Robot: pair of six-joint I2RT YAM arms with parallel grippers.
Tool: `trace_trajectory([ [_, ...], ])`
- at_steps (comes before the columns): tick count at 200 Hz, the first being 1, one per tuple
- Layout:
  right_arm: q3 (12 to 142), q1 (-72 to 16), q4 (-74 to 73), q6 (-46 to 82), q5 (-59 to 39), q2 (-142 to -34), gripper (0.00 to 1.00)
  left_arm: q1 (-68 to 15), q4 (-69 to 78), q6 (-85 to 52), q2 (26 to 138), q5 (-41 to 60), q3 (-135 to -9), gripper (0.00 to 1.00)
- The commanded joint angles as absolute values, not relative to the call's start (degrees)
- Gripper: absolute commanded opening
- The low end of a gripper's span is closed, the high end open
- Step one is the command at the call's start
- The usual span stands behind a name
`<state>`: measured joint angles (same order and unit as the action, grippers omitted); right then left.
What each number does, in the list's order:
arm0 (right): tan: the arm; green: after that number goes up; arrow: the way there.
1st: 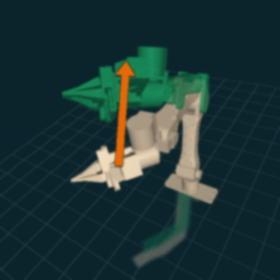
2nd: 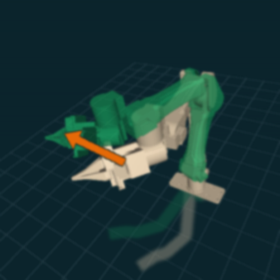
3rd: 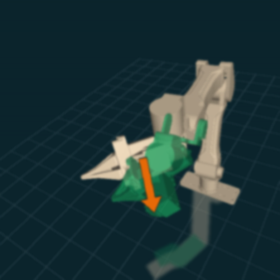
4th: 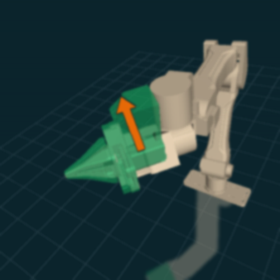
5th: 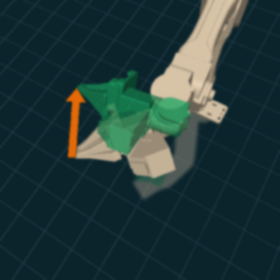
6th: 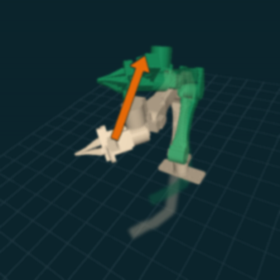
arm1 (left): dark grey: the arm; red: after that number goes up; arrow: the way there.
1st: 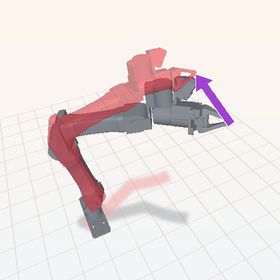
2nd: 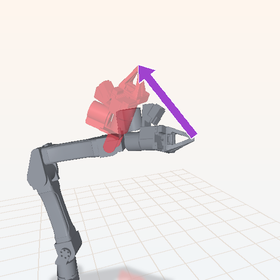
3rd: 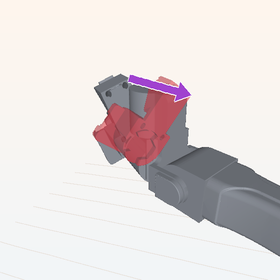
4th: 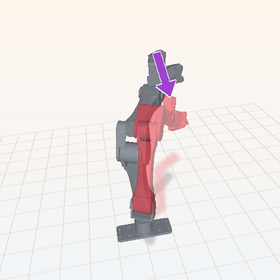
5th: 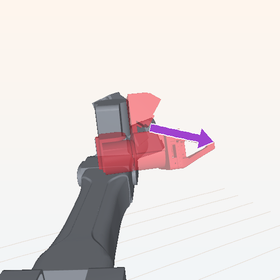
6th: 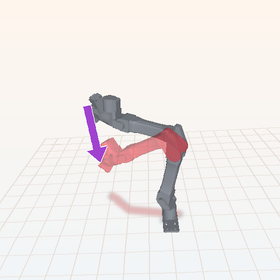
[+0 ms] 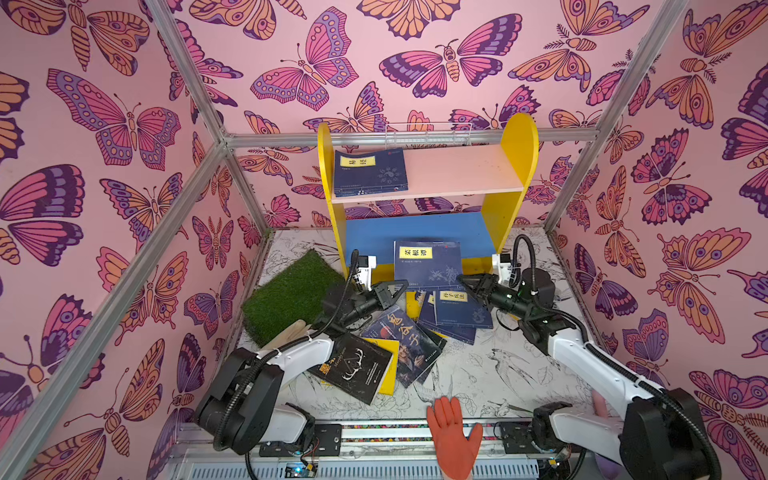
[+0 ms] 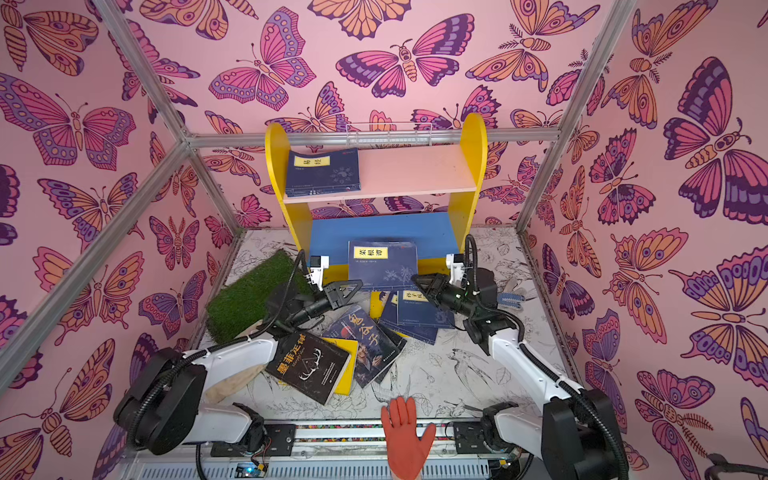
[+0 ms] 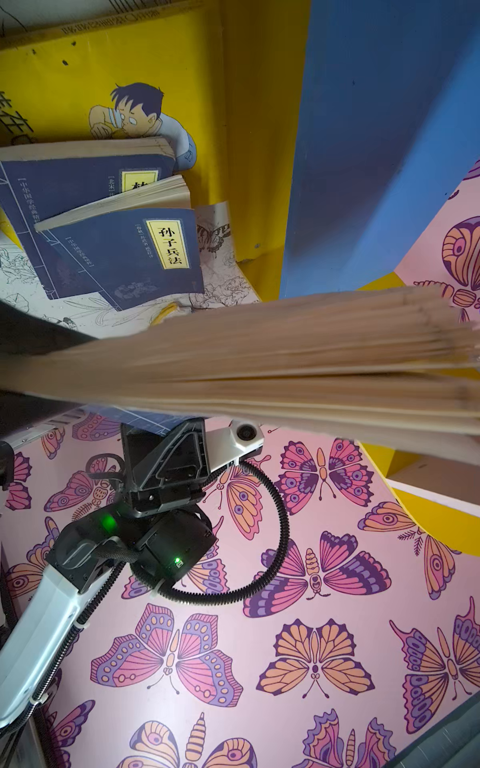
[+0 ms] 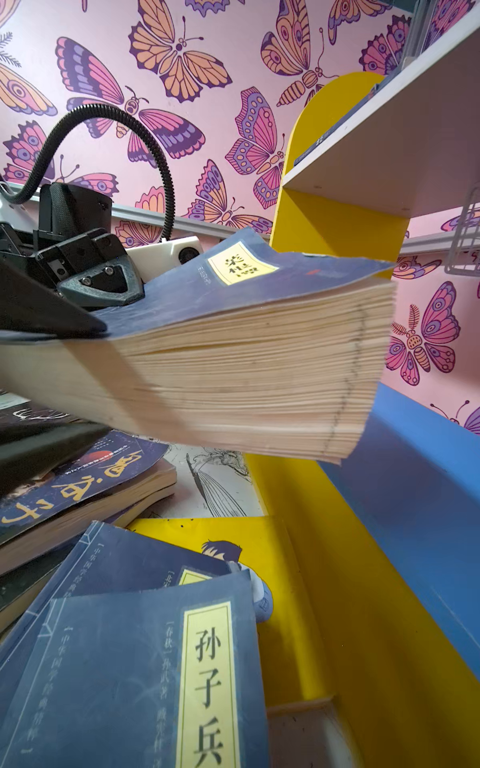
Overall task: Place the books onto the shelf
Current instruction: 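Raise the book toward the upper shelf with the right gripper while the left releases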
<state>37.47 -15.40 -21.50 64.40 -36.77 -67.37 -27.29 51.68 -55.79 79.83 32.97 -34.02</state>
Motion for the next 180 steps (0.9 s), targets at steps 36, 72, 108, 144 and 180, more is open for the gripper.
trace_trajectory([
  [36, 40.49, -16.36, -23.4, 65.38, -37.38, -66.07, 0.13, -27.15, 54.4, -53.76, 79.98, 32.16, -33.67, 0.0],
  [72, 42.83, -16.43, -18.98, 61.25, -37.99, -64.28, 0.02, -26.78, 49.21, -53.15, 78.4, 27.08, -32.51, 0.36],
  [108, 47.0, -16.42, -17.02, 58.07, -41.5, -61.39, 0.0, -24.4, 38.27, -55.35, 73.71, 13.55, -28.55, 0.71],
  [144, 56.13, -16.83, -14.68, 54.76, -43.37, -58.21, 0.0, -22.51, 22.29, -54.85, 67.32, 4.43, -27.09, 0.73],
  [180, 69.69, -18.91, -15.38, 53.99, -42.02, -64.94, 0.0, -22.51, 19.64, -54.24, 65.72, 4.63, -26.14, 0.73],
])
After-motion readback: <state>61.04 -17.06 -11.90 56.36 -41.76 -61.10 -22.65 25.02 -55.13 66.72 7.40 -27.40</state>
